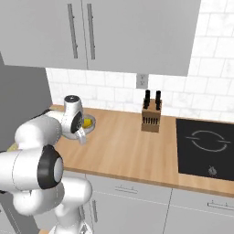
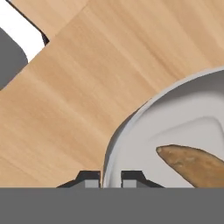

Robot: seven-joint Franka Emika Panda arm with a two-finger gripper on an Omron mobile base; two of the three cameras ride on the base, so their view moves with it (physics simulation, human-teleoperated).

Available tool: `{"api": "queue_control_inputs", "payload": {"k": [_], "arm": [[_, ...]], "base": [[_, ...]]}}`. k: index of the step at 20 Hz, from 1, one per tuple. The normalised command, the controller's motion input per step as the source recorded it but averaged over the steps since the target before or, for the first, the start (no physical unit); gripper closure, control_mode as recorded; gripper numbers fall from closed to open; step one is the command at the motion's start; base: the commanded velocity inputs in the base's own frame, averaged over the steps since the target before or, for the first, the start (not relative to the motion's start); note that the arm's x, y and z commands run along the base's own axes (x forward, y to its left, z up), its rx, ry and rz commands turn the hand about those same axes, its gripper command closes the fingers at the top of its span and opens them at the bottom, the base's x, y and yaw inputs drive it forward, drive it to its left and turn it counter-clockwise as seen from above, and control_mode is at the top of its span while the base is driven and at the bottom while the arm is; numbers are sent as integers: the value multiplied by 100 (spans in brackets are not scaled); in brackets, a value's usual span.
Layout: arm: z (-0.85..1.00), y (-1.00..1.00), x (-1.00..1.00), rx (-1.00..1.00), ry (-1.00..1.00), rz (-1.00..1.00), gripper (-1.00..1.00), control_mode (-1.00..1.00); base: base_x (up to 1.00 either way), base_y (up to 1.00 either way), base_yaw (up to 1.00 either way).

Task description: Take the meat container that has the fish and place it on the second highest rack of the freezer. Then take the vegetable container that has the sweet potato and lemon and place it on the highest rack of the freezer.

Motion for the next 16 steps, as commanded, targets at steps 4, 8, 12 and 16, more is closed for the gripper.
{"api": "queue_control_inputs", "payload": {"k": [4, 8, 12, 16], "arm": [[67, 0, -62, 1, -4, -47, 100, -100], [80, -7, -70, 11, 0, -45, 100, -100], [74, -11, -75, 17, 0, -49, 100, -100], [64, -9, -77, 11, 1, -48, 100, -100]], "base": [[0, 0, 0], [0, 0, 0], [0, 0, 0], [0, 0, 0]]}}
